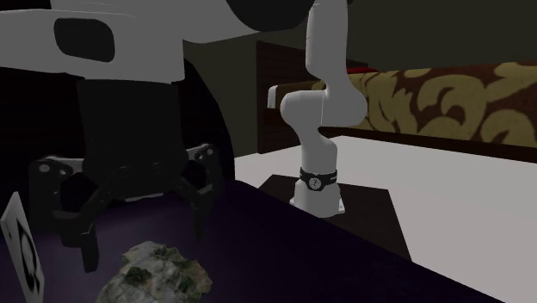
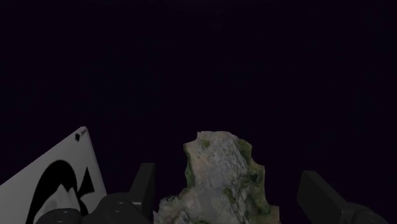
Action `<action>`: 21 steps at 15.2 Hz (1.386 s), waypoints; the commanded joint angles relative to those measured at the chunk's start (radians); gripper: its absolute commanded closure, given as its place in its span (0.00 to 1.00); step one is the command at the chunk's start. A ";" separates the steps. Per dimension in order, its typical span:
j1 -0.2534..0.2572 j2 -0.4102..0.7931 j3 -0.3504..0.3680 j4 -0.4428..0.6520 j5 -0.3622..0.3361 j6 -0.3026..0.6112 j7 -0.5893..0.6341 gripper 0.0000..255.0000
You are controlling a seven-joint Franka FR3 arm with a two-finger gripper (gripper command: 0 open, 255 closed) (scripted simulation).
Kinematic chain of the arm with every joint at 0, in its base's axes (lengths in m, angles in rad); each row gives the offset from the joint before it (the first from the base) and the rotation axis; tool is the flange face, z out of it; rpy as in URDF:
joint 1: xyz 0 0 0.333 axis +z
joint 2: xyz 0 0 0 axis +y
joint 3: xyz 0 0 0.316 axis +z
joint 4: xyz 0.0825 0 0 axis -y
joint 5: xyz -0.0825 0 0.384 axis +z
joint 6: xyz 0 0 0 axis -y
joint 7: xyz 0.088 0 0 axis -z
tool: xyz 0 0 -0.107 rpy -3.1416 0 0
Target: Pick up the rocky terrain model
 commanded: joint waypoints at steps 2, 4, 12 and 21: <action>0.000 0.002 0.000 -0.002 0.001 0.005 -0.001 1.00; 0.000 0.002 0.000 -0.002 0.001 0.005 -0.001 1.00; 0.001 -0.010 0.000 0.011 -0.005 -0.020 0.004 1.00; 0.004 -0.060 -0.001 0.079 -0.028 -0.135 0.022 1.00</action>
